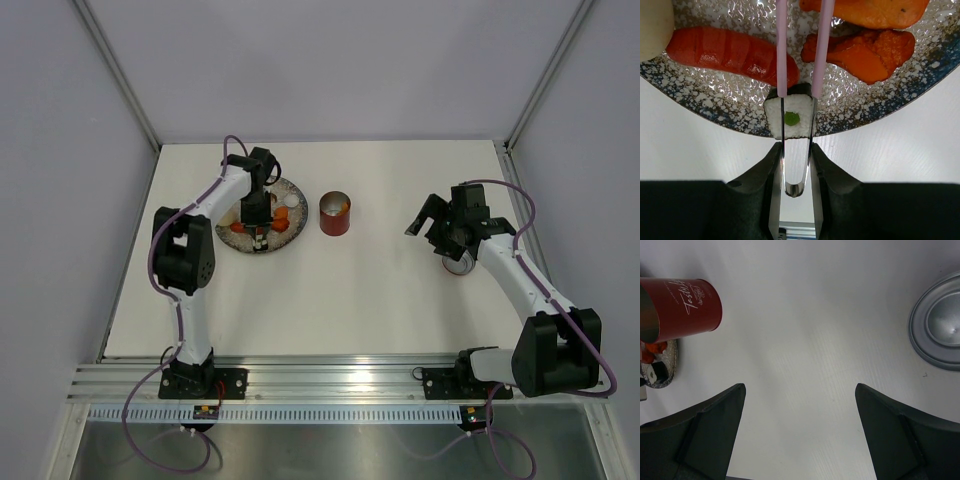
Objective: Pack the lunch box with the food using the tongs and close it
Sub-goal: Pick up the fake food from the plate.
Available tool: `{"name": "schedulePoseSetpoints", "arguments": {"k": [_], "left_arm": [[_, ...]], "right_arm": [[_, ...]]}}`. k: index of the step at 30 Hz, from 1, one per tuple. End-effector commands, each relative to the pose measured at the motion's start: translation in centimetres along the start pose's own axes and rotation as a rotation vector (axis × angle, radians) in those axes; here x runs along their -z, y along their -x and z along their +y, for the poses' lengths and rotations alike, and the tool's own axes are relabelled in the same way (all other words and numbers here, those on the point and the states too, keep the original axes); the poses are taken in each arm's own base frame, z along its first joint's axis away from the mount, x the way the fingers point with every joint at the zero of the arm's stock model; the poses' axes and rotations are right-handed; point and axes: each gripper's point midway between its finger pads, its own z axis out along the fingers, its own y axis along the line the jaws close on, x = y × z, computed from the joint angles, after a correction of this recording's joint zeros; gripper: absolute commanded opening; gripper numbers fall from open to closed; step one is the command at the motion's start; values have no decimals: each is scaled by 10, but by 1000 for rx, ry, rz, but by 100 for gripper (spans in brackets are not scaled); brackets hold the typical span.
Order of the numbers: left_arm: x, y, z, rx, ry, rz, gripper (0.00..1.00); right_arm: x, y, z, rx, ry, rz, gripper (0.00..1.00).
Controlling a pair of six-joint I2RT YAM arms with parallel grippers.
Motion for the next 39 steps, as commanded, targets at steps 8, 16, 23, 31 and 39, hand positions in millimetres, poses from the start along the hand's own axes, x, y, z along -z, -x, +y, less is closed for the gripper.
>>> {"name": "schedulePoseSetpoints", "arguments": {"k": [8,16,23,31,39], "left_arm": [[4,17,-5,22,2,-46,31],[5,20,-7,21,-3,-51,4],[28,28,-6,20,-14,-108,0],[76,36,-2,-32,-43,-244,0],[101,23,3,-69,-50,-289,0]], "right_arm": [[7,6,9,19,46,-40,99],[9,6,9,20,47,-39,100],[9,8,10,19,48,-42,99],[10,10,12,18,51,-44,99],[7,11,13,17,47,-35,100]]}}
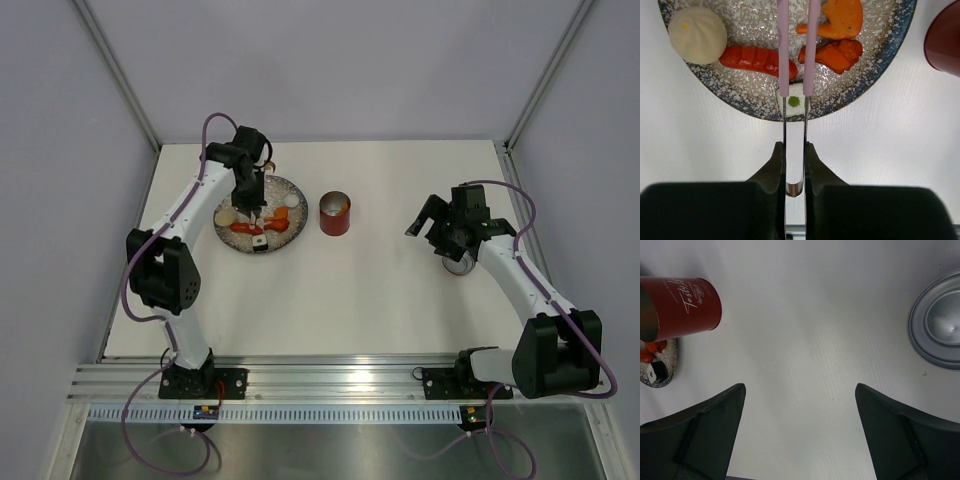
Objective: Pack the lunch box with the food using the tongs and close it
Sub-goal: Pick up the fake food from the plate, then place the fake food in the packing box.
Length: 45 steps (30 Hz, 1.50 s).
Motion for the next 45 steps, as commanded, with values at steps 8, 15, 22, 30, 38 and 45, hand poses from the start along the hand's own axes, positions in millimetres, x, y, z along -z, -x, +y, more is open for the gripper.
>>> {"name": "schedulePoseSetpoints", "arguments": {"k": [8,15,22,30,38,45], "left_arm": [[66,-19,-38,-210,-87,-114,0],[68,-52,-95,-338,-178,-73,0],[49,-73,-120,-374,-215,-9,0],[36,-79,-120,-385,-173,33,0],[34,-83,-126,-385,-188,58,8],[36,-81,-128,-386,-193,55,22]], "right_arm": [[2,12,13,6,42,-34,100],[2,12,13,2,44,-34,100],[6,9,9,0,34,-38,99],[5,8,8,-5,32,-38,99],[4,6,7,-7,33,-34,99],[5,5,6,-6,30,-33,99]]}}
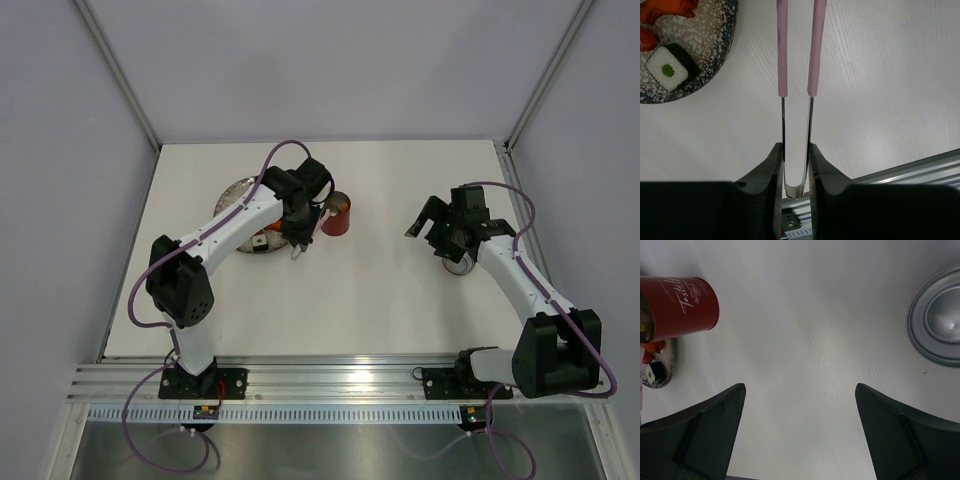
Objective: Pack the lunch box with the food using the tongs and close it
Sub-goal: Place the fake food in the packing box.
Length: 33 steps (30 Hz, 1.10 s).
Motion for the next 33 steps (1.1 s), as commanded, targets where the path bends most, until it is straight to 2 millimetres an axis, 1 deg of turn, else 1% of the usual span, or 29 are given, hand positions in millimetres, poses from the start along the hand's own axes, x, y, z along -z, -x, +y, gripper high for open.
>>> {"name": "schedulePoseSetpoints", "arguments": {"k": [1,6,15,18,19,21,22,23,25,26,27,28,30,33], "left_arm": [[10,14,-11,-4,-40,-46,22],[13,18,-13,-5,-48,-54,27],[22,27,-21,-8,-72,-89,24],[28,32,-23,-7,-85,-124,24],[32,32,-26,-9,-111,-129,22],[39,37,-27,-5,-115,-156,17],[42,38,-26,-3,-113,-166,6],[46,40,-26,-3,-113,-179,0],[54,46,-20,9,-78,-220,0],[65,48,-17,15,-76,-260,0],[71,54,-16,19,-80,-302,0],[73,53,-13,25,-74,-315,0],[86,55,-7,38,-64,-356,0],[90,54,14,80,-27,-355,0]], "right_arm": [[6,7,8,5,35,-41,100],[7,7,9,2,39,-40,99],[7,8,10,7,40,-39,99],[6,9,10,7,42,-37,99],[7,9,11,7,43,-38,99],[6,10,11,9,42,-39,99],[7,10,11,10,43,-38,100],[6,10,11,10,42,-37,99],[6,10,11,13,42,-35,99],[6,10,12,16,44,-35,100],[6,10,11,14,41,-34,99],[6,11,12,15,42,-35,100],[6,11,12,12,44,-35,99],[4,10,13,16,44,-31,99]]}}
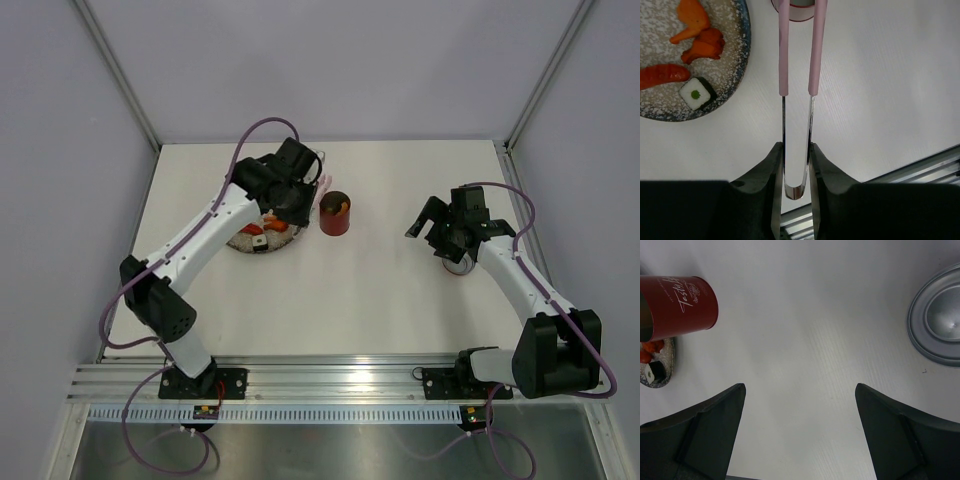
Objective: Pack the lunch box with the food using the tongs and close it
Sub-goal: Place the fake food in the packing box, then pick up the fake food from the plate.
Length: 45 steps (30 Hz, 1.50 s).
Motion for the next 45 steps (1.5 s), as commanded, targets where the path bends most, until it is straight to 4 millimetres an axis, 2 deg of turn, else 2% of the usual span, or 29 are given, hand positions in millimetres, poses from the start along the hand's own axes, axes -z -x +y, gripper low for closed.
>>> {"name": "schedulePoseSetpoints", "arguments": {"k": [1,5,6,10,15,18,24,31,38,45], "left_arm": [[30,24,27,73,46,-129,0],[22,15,58,140,80,-94,0],[17,10,75,173,97,-68,2],[-4,-5,121,215,215,35,11],[-16,-10,158,260,301,96,22],[-27,-14,177,284,349,135,24],[-50,-15,193,346,336,165,24],[-76,-19,192,364,300,211,26],[-87,-31,199,369,340,257,27],[-93,-40,201,372,359,289,34]], "right_arm": [[4,11,13,13,46,-33,99],[3,10,13,12,48,-33,100],[3,10,13,11,47,-30,99],[2,10,13,12,51,-29,100],[3,10,13,11,48,-29,100],[2,10,13,10,49,-30,99],[1,9,12,11,47,-28,100],[-1,8,12,9,48,-23,99],[-3,7,11,7,46,-19,100],[-4,6,11,9,46,-16,99]]}}
